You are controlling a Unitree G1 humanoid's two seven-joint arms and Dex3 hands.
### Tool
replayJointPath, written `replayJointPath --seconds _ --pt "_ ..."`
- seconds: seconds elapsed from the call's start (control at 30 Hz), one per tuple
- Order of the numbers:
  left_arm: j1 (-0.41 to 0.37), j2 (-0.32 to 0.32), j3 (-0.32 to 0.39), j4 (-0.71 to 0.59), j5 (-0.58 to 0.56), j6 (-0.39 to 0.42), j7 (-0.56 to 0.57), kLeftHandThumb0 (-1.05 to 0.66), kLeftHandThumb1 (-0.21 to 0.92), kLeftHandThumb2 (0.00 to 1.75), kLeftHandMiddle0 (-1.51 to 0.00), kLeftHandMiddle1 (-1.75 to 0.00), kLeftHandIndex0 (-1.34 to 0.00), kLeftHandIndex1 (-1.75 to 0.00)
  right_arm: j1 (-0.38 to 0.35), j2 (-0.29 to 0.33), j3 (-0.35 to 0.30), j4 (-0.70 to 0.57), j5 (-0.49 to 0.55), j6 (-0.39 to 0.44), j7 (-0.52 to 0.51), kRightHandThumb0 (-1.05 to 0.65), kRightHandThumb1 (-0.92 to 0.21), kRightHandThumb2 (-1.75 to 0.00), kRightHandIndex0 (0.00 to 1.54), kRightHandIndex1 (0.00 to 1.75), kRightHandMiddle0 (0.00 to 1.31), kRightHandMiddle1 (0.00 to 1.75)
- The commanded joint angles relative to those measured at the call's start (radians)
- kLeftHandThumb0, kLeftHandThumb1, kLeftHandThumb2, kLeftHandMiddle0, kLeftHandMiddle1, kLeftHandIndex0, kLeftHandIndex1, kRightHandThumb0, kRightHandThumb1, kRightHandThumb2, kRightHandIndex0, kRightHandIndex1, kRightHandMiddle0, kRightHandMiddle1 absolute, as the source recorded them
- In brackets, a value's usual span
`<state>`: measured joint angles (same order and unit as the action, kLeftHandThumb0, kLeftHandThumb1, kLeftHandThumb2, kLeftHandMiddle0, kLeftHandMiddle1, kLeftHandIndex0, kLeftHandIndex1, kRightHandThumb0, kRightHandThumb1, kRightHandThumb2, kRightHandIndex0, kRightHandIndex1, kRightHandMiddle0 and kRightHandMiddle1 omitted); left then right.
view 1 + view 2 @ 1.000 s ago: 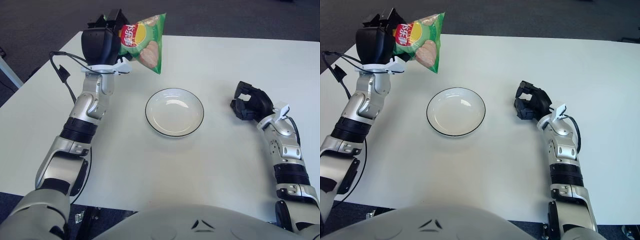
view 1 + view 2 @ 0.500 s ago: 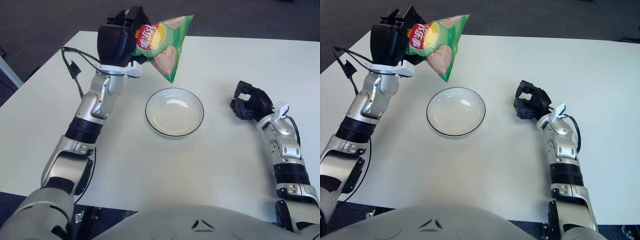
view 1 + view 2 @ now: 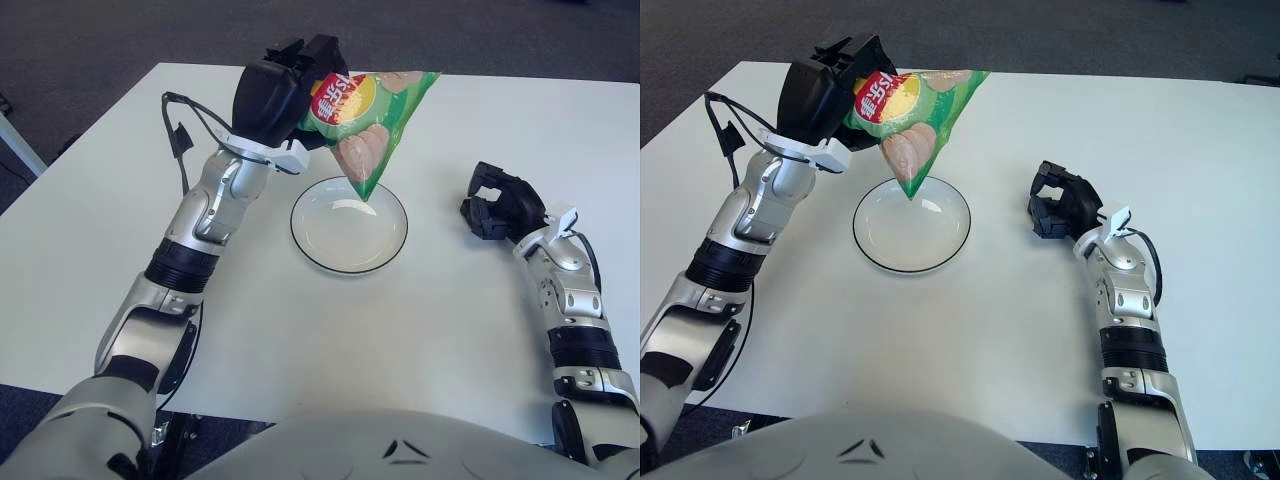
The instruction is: Put the snack into the plate.
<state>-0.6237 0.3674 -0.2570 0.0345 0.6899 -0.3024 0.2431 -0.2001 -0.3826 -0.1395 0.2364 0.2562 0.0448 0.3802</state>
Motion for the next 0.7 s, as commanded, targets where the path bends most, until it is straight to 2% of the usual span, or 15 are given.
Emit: replayJointPath --seconds 0.0,0.67 --pt "0.011 -0.007 -0.029 0.006 0.000 -0.040 -0.030 0.00 -0.06 1.73 -0.90 -1.71 -0.67 -1.75 0.076 0.010 0.043 0.054 -0.043 0.088 0.005 -0.48 -0.34 -1.29 1.29 1.75 0.60 1.75" --pt "0.051 -0.068 -0.060 0.080 0.000 -0.115 -0.048 0.00 -0.06 1.74 -0.89 -1.72 -0.67 -1.75 0.082 0.016 0.052 0.039 -0.045 0.096 -0.016 -0.48 -0.33 -1.30 1.28 1.75 0.60 1.75"
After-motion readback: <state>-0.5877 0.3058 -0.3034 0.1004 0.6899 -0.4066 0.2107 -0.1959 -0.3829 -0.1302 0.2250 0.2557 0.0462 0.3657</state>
